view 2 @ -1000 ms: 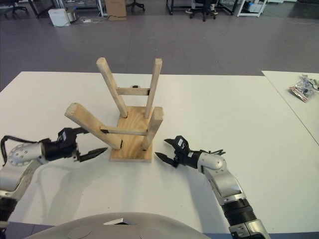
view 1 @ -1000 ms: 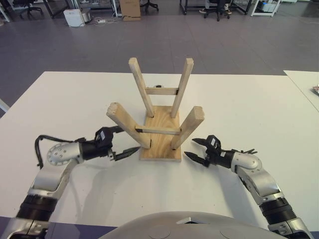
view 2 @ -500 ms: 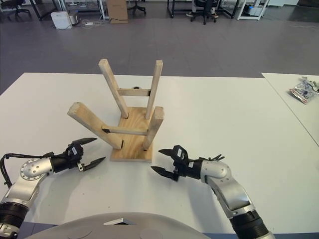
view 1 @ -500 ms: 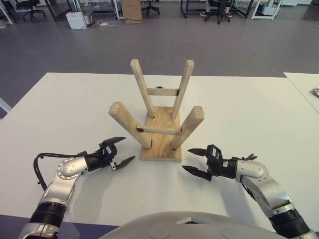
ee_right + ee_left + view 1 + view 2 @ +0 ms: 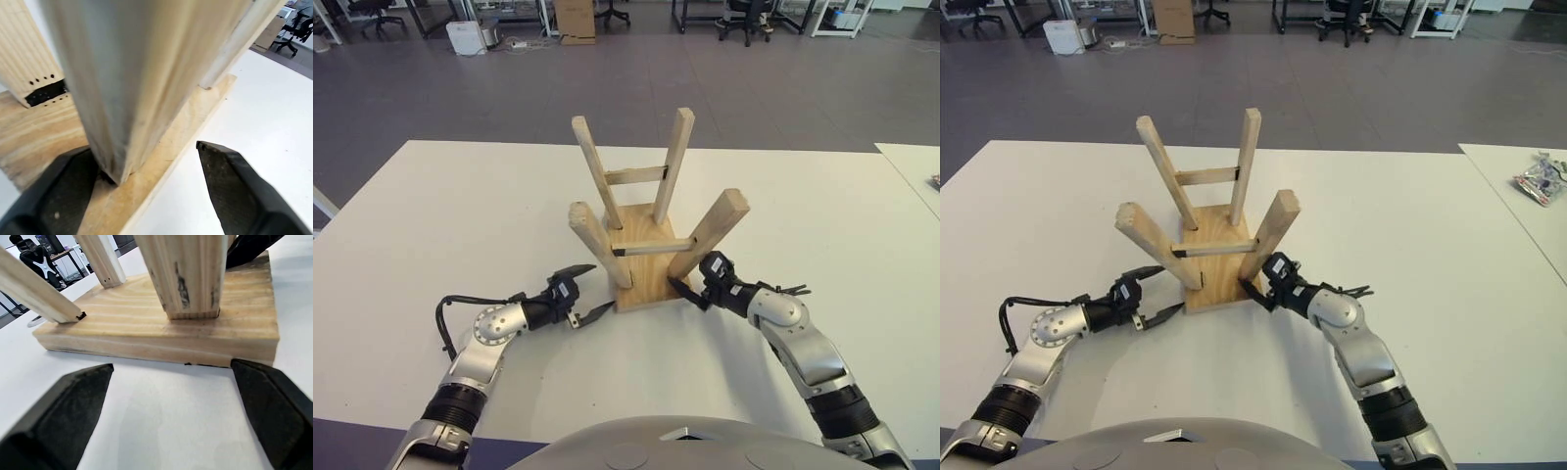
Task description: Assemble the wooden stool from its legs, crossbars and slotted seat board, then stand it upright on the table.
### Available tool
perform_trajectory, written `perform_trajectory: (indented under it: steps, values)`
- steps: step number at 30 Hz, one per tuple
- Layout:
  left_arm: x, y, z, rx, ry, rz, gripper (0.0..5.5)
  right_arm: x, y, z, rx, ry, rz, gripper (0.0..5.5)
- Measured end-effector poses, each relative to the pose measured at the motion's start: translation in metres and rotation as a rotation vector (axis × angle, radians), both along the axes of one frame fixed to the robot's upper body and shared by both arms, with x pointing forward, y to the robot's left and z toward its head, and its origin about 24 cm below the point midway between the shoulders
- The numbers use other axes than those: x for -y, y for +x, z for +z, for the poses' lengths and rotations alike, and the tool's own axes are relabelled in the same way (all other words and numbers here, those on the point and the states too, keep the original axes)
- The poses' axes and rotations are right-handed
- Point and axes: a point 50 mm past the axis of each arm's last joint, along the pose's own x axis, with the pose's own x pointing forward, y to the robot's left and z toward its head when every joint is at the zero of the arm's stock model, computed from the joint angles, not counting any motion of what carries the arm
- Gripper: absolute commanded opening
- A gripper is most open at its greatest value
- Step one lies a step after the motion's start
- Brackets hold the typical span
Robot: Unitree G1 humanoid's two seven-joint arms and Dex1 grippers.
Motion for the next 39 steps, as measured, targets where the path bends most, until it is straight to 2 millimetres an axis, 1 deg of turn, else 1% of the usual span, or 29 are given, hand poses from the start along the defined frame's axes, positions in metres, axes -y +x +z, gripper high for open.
perform_trajectory:
  steps: [2, 3, 4, 5, 7, 9, 10, 12, 13, 14, 16, 18, 20, 21, 23, 25, 26, 27, 28, 30, 31, 32, 34, 39]
  values:
    - [0.005, 0.001, -0.001, 0.006, -0.018, 0.011, 4.43, 0.020, 0.004, 0.000, 0.000, 0.031, -0.033, 3.56]
    - [0.005, 0.001, -0.001, 0.008, -0.021, 0.019, 4.43, 0.034, 0.006, 0.004, 0.002, 0.044, -0.052, 3.56]
    - [0.005, 0.000, -0.001, 0.011, -0.027, 0.034, 4.43, 0.045, 0.009, 0.015, 0.025, 0.090, -0.057, 3.56]
    - [0.004, -0.002, -0.002, 0.013, -0.031, 0.046, 4.43, 0.049, 0.010, 0.027, 0.051, 0.136, -0.047, 3.56]
    - [0.002, -0.006, -0.003, 0.022, -0.040, 0.085, 4.43, 0.050, 0.016, 0.068, 0.145, 0.204, -0.013, 3.56]
    - [-0.001, -0.010, -0.002, 0.028, -0.046, 0.118, 4.43, 0.045, 0.019, 0.103, 0.239, 0.259, 0.001, 3.56]
    - [-0.004, -0.013, -0.003, 0.029, -0.051, 0.147, 4.43, 0.043, 0.021, 0.119, 0.291, 0.250, -0.002, 3.56]
    - [-0.011, -0.021, -0.004, 0.029, -0.059, 0.202, 4.43, 0.050, 0.025, 0.141, 0.371, 0.190, -0.062, 3.56]
    - [-0.013, -0.023, -0.004, 0.029, -0.060, 0.220, 4.43, 0.050, 0.027, 0.149, 0.406, 0.176, -0.089, 3.56]
    - [-0.014, -0.024, -0.004, 0.028, -0.061, 0.227, 4.43, 0.047, 0.026, 0.153, 0.426, 0.163, -0.089, 3.56]
    - [-0.014, -0.026, -0.004, 0.023, -0.060, 0.234, 4.43, 0.037, 0.025, 0.152, 0.428, 0.146, -0.082, 3.56]
    - [-0.015, -0.027, -0.003, 0.020, -0.060, 0.236, 4.43, 0.027, 0.025, 0.157, 0.484, 0.114, -0.110, 3.56]
    - [-0.014, -0.027, -0.003, 0.020, -0.061, 0.237, 4.43, 0.015, 0.026, 0.173, 0.606, 0.064, -0.111, 3.56]
    - [-0.014, -0.028, -0.003, 0.020, -0.061, 0.239, 4.43, 0.001, 0.023, 0.184, 0.714, 0.028, -0.094, 3.56]
    - [-0.014, -0.028, -0.003, 0.019, -0.064, 0.242, 4.43, -0.019, 0.015, 0.194, 0.842, 0.009, -0.074, 3.56]
    - [-0.013, -0.029, -0.003, 0.019, -0.066, 0.242, 4.43, -0.033, 0.011, 0.194, 0.901, 0.005, -0.072, 3.56]
    - [-0.012, -0.030, -0.003, 0.018, -0.069, 0.240, 4.43, -0.044, 0.008, 0.187, 0.902, -0.002, -0.045, 3.56]
    - [-0.010, -0.030, -0.003, 0.015, -0.072, 0.237, 4.43, -0.049, 0.006, 0.178, 0.883, -0.009, -0.028, 3.56]
    - [-0.010, -0.030, -0.003, 0.010, -0.074, 0.238, 4.43, -0.052, 0.006, 0.164, 0.858, -0.050, -0.017, 3.56]
    - [-0.008, -0.030, -0.003, 0.008, -0.075, 0.235, 4.43, -0.051, 0.006, 0.106, 0.664, -0.194, 0.019, 3.56]
    - [-0.008, -0.030, -0.003, 0.005, -0.074, 0.235, 4.43, -0.051, 0.003, 0.094, 0.634, -0.215, 0.027, 3.56]
    - [-0.007, -0.029, -0.003, -0.006, -0.072, 0.233, 4.43, -0.050, 0.003, 0.091, 0.628, -0.229, 0.032, 3.56]
    - [-0.006, -0.029, -0.003, -0.012, -0.074, 0.231, 4.43, -0.050, 0.003, 0.090, 0.625, -0.230, 0.036, 3.56]
    - [-0.004, -0.029, -0.003, -0.015, -0.079, 0.233, 4.43, -0.053, 0.010, 0.095, 0.632, -0.216, 0.039, 3.56]
